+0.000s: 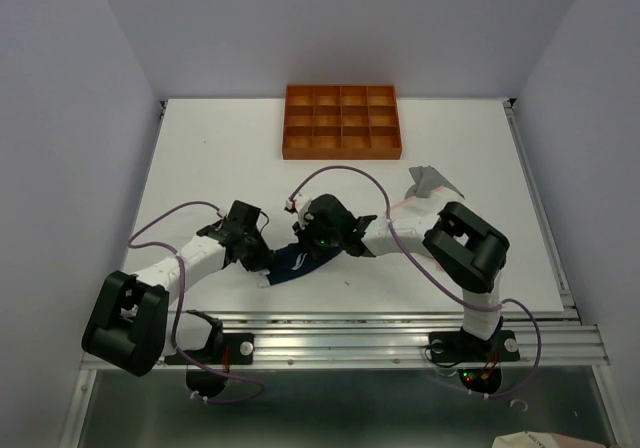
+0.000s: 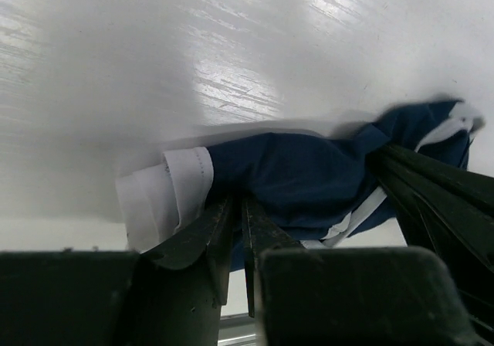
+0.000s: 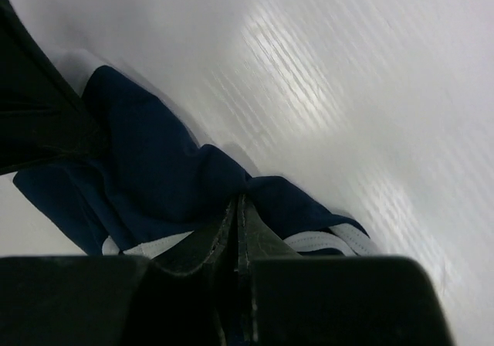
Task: Roll the underwear
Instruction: Fold the underwear, then roll the underwear
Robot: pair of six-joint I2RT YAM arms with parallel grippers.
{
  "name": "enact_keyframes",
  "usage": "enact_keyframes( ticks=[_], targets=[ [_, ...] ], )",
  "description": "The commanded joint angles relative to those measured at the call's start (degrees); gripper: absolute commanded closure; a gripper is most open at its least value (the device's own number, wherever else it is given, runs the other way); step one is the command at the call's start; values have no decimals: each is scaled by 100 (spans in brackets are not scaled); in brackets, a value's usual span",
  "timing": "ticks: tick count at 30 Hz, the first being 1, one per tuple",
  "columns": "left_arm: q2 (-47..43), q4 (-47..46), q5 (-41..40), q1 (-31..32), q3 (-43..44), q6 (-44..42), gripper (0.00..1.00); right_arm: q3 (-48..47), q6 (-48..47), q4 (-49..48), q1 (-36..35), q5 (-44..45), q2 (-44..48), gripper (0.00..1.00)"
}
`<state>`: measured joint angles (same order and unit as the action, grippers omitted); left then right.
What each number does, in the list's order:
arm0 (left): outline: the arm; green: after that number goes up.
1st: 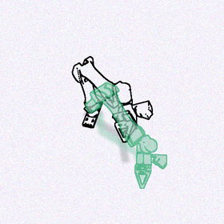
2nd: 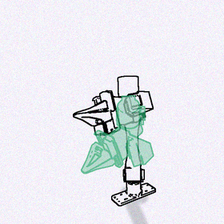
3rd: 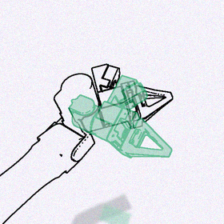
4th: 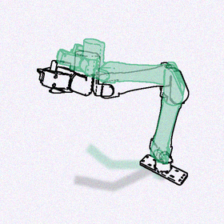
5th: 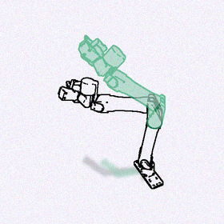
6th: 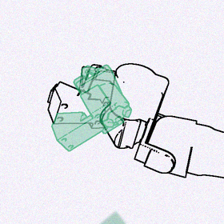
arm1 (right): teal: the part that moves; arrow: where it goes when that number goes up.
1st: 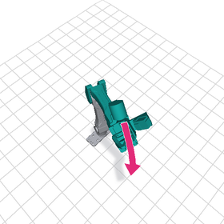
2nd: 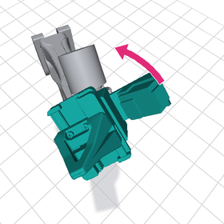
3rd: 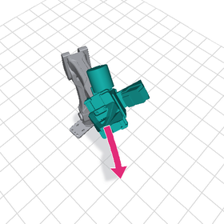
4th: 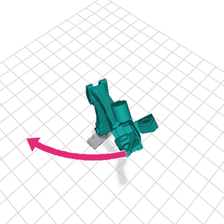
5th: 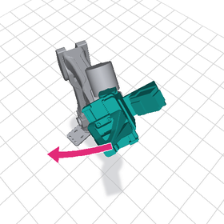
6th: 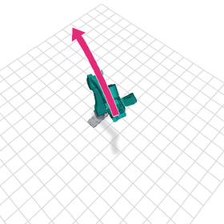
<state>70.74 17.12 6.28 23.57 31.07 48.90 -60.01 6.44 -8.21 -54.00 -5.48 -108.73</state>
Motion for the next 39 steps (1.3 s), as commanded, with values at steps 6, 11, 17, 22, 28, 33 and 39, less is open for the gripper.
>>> enact_keyframes(
  ticks=[6,11,17,22,28,33,39],
  targets=[
    [-16,133,-48,25,-206,268,78,-740,-2752,-67,582,-1727,-719,89],
    [-191,230,-145,25,-259,690,78,-1170,-3507,56,820,-2202,-991,87],
    [-473,-51,-66,51,-470,1217,78,-1988,-3877,433,821,-2642,-1554,87],
    [-500,-262,-84,147,-523,1490,78,-2234,-4299,320,926,-3046,-1678,87],
    [-140,-429,-66,183,-365,1394,78,-2919,-4484,662,926,-3442,-2168,85],
    [106,-561,-83,323,-242,1481,78,-3473,-4388,733,926,-3443,-2565,84],
    [194,-684,-259,543,-154,1868,78,-3702,-4423,803,926,-3864,-2741,82]
  ],
)
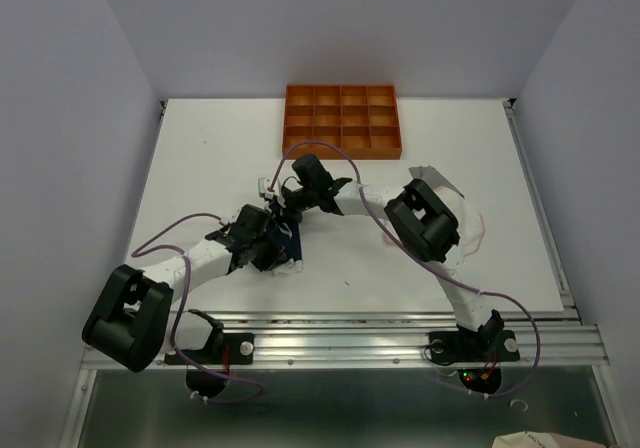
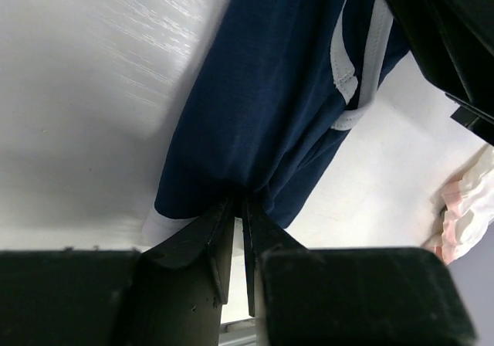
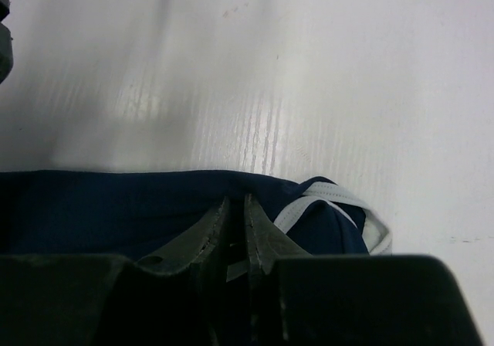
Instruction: Roll the underwear
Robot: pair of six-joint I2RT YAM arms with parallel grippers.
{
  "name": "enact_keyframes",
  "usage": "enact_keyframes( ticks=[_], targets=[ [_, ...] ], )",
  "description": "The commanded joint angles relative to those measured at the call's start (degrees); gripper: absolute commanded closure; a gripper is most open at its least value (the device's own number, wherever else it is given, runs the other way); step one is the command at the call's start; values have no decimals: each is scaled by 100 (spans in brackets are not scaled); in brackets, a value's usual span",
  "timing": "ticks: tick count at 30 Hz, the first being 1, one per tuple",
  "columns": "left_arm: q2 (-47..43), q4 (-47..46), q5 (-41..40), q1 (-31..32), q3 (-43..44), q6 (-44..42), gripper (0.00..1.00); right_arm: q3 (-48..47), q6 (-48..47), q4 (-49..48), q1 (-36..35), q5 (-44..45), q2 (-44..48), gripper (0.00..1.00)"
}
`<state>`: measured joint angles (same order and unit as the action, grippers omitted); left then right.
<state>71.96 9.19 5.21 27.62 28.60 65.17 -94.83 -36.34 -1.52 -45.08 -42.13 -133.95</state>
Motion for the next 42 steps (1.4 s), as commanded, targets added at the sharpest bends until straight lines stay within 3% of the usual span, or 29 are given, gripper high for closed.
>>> enact_keyframes(
  ticks=[1,4,6,11,14,19,21,24,27,28,29,35,38,39,42],
  targets=[
    [63,92,-178,156,102,286,78,-255,-111,134,34,-251,-237,81],
    [81,92,-222,209,155,321,77,-343,-40,143,34,-305,-289,81],
    [55,109,-275,218,198,339,65,-405,-5,143,34,-278,-290,79],
    [-138,170,-416,279,471,207,53,-440,135,134,34,-331,-71,68],
    [-375,258,-460,279,646,5,51,-396,171,134,34,-514,193,50],
    [-832,452,-634,288,770,-232,34,-370,294,126,34,-551,632,34],
    [-1140,557,-697,288,831,-294,31,-308,346,117,34,-481,817,21],
    [-1588,864,-890,297,954,-373,16,-168,470,-76,34,-252,1326,0],
    [-2001,1260,-1162,306,1165,-364,12,-18,514,-217,34,151,1564,0],
    [-2098,1382,-1206,297,1200,-382,3,-18,548,-209,34,283,1626,0],
    [-2247,1445,-1294,306,1288,-399,1,-1,557,-200,95,467,1757,0],
    [-2222,1805,-1637,297,1674,-566,1,675,444,-200,473,653,2495,0],
    [-1836,1710,-1542,183,1885,-671,1,1227,-415,115,527,881,3023,0],
    [-1565,1657,-1349,122,1956,-846,1,1299,-1044,447,527,830,3207,0],
    [-1028,1577,-1023,-221,2254,-1137,1,1405,-1595,1451,527,1074,3349,0]
  ],
)
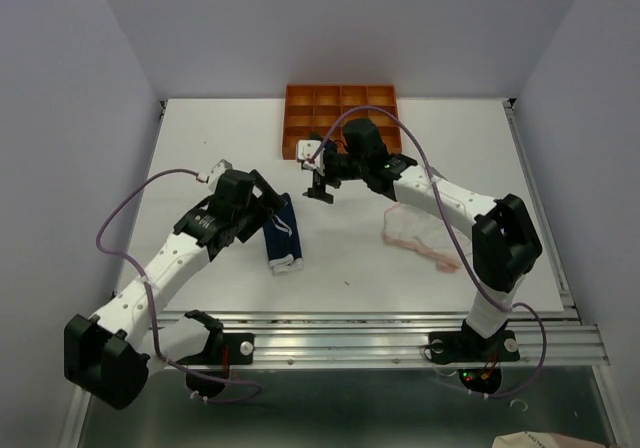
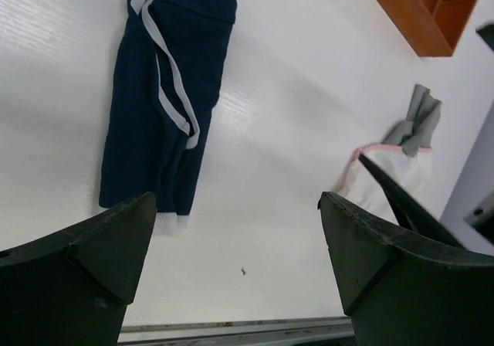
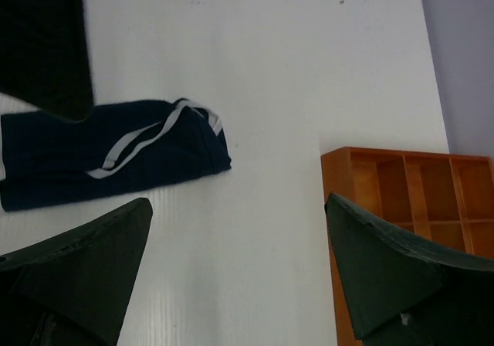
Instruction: Roll the underwear
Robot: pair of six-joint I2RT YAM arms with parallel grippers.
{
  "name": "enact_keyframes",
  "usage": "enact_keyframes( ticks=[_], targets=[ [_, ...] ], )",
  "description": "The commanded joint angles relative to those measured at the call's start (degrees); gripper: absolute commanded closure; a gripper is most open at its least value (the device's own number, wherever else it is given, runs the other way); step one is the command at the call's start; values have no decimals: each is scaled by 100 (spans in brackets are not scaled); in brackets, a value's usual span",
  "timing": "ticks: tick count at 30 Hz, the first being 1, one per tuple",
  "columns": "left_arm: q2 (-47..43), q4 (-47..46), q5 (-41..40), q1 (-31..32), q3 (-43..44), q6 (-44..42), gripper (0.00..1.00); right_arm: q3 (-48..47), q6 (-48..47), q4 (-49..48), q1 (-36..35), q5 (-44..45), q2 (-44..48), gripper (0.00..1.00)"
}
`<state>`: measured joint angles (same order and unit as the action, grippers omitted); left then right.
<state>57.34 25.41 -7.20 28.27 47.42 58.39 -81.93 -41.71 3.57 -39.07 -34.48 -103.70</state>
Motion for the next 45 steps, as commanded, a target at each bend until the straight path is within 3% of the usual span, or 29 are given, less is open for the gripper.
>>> enact_keyframes(
  ticks=[1,7,9,12,16,22,33,38,45],
  targets=[
    [636,-140,324,-444,452,-512,1,255,-1319,1204,-75,467,394,0],
    [1305,-634,606,-797,645,-908,2,853,-2059,1717,-276,679,631,0],
    [1707,-599,650,-910,803,-1075,7,1090,-2182,1682,-583,863,711,0],
    [2158,-537,877,-990,936,-1347,35,1197,-2174,1489,-926,794,702,0],
    [2501,-765,1220,-1008,883,-1532,57,1258,-2192,1305,-1313,557,579,0],
    [2844,-766,1274,-999,787,-1638,80,1276,-2279,1075,-1735,556,185,0],
    [3379,-801,1300,-999,699,-1691,94,1153,-2324,698,-2026,521,-317,10],
    [3503,-809,1327,-999,664,-1700,96,1530,-2297,-66,-2078,662,-274,11],
    [3644,-862,1371,-999,514,-1726,97,1557,-2596,64,-2131,627,-370,22]
  ],
)
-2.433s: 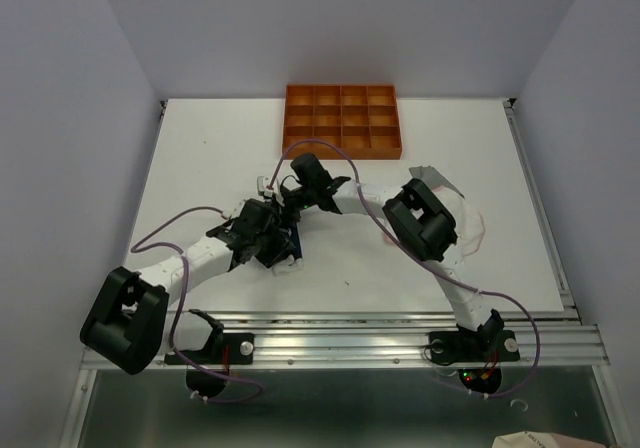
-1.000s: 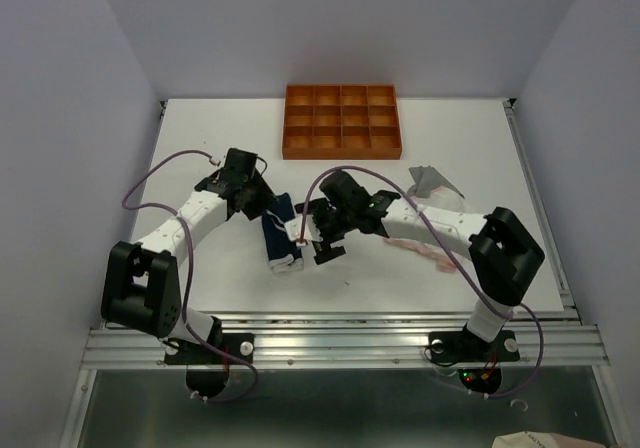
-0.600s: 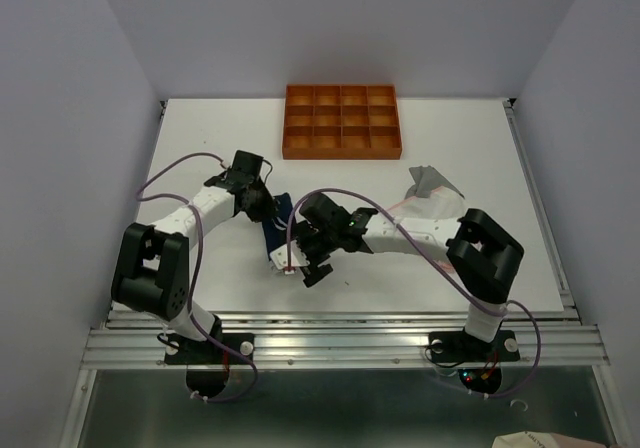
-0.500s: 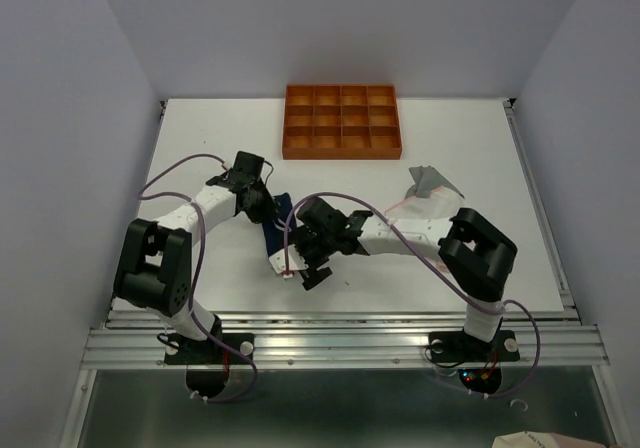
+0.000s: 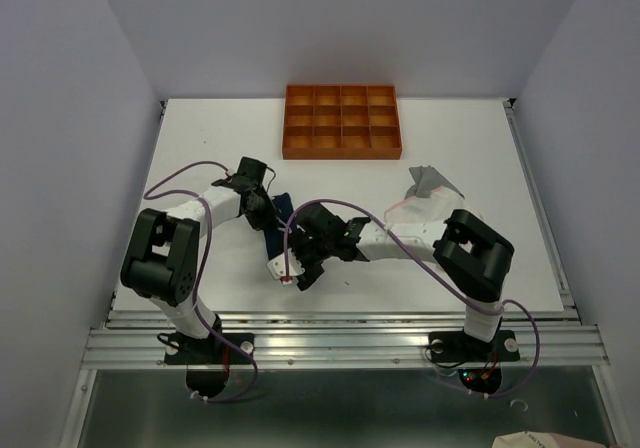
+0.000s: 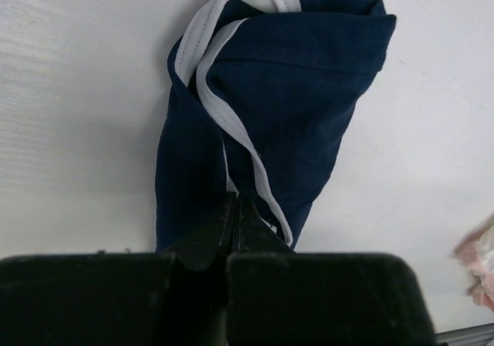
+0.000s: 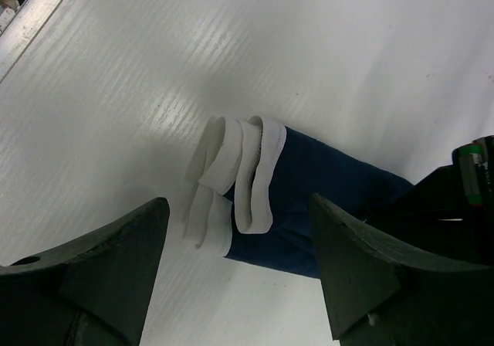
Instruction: Roll the underwear
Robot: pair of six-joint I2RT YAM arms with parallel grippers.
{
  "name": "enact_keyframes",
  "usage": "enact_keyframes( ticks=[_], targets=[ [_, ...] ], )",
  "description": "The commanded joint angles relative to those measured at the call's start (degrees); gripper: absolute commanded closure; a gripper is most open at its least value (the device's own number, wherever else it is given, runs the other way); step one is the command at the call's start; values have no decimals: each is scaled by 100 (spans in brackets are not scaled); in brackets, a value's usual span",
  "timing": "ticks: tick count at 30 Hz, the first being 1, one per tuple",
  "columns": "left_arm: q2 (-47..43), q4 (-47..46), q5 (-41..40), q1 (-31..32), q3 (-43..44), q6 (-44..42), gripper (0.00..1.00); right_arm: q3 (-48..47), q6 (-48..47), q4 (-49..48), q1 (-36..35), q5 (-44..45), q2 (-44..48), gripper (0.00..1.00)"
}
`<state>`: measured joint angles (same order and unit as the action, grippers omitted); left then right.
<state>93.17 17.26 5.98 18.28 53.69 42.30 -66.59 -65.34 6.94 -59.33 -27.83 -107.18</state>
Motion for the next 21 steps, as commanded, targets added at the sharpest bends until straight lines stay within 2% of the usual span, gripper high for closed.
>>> enact_keyframes(
  ticks=[1,11,13,17,21],
  targets=[
    [70,-56,70,0,-122,-100,98,32,-277,-246,-105,-38,-31,23],
    [219,-240,211,17,-307,-64,100,67,-444,-184,-105,-20,-225,27],
    [255,-249,237,26,-324,-64,100,32,-444,-158,-105,-11,-277,32],
    [237,-249,228,26,-324,-56,100,84,-479,-96,-105,-20,-330,35],
    [220,-223,220,26,-333,-38,100,111,-454,-96,-105,58,-357,44]
  ],
)
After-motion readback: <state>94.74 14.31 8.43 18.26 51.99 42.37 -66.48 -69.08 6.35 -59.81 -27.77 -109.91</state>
